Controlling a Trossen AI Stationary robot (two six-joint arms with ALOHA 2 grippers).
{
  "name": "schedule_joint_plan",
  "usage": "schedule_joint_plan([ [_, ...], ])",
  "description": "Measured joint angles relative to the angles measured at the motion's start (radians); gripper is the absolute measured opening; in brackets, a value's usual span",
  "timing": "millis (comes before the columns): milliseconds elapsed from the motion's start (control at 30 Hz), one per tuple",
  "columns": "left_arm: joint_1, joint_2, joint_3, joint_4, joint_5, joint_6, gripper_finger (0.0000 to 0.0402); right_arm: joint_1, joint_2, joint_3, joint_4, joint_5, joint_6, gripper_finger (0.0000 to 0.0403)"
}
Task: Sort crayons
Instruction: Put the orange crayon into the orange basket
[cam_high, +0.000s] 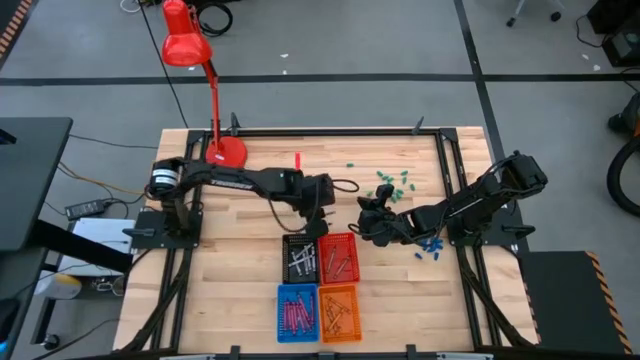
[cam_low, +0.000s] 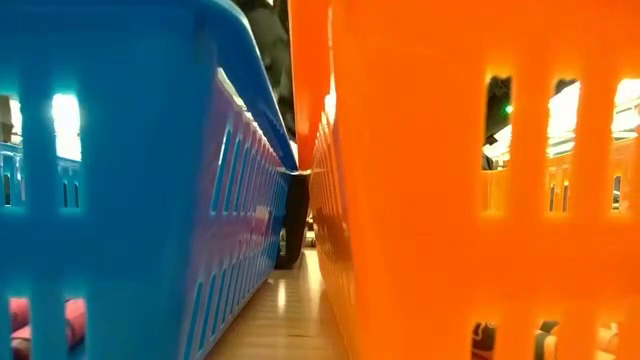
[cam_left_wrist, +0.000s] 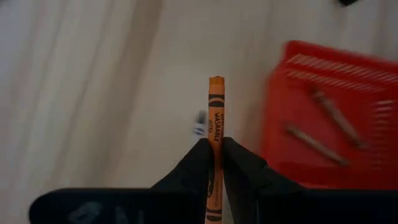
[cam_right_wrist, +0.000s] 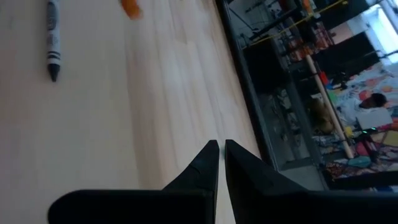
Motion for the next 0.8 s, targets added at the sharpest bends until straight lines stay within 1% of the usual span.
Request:
schedule_joint_plan([
  [67, -0.025, -0.021, 0.0, 0.006, 0.007, -0.07, 0.0047, 0.0, 0.0, 0.0, 0.0, 0.029, 0.0, 0.0034],
  [200, -0.098, -0.044, 0.0, 0.031, 0.029, -0.182, 0.0047, 0.0, 0.0, 0.0, -0.003, 0.148, 0.0, 0.0034],
  [267, -0.147, -0.042, -0.001, 0.064, 0.033, -0.219, 0.0047, 0.0, 0.0, 0.0, -0.007, 0.194, 0.0, 0.0034],
  [333, -0.196, -0.034, 0.0, 0.123, 0.034, -0.229, 0.0047, 0.0, 0.0, 0.0, -0.021, 0.216, 0.0, 0.0034],
  [533, -0.328, 0.02, 0.0, 0.263, 0.0, -0.229, 0.0048, 0.002, 0.0, 0.0, -0.032, 0.225, 0.0, 0.0034],
  [700, -0.402, 0.066, 0.0, 0.369, -0.062, -0.227, 0.0048, 0.002, 0.0, 0.0, -0.032, 0.221, 0.0, 0.0034],
  [800, -0.44, 0.091, 0.0, 0.46, -0.065, -0.203, 0.0048, 0.002, 0.0, 0.0, -0.031, 0.219, 0.0, 0.0034],
])
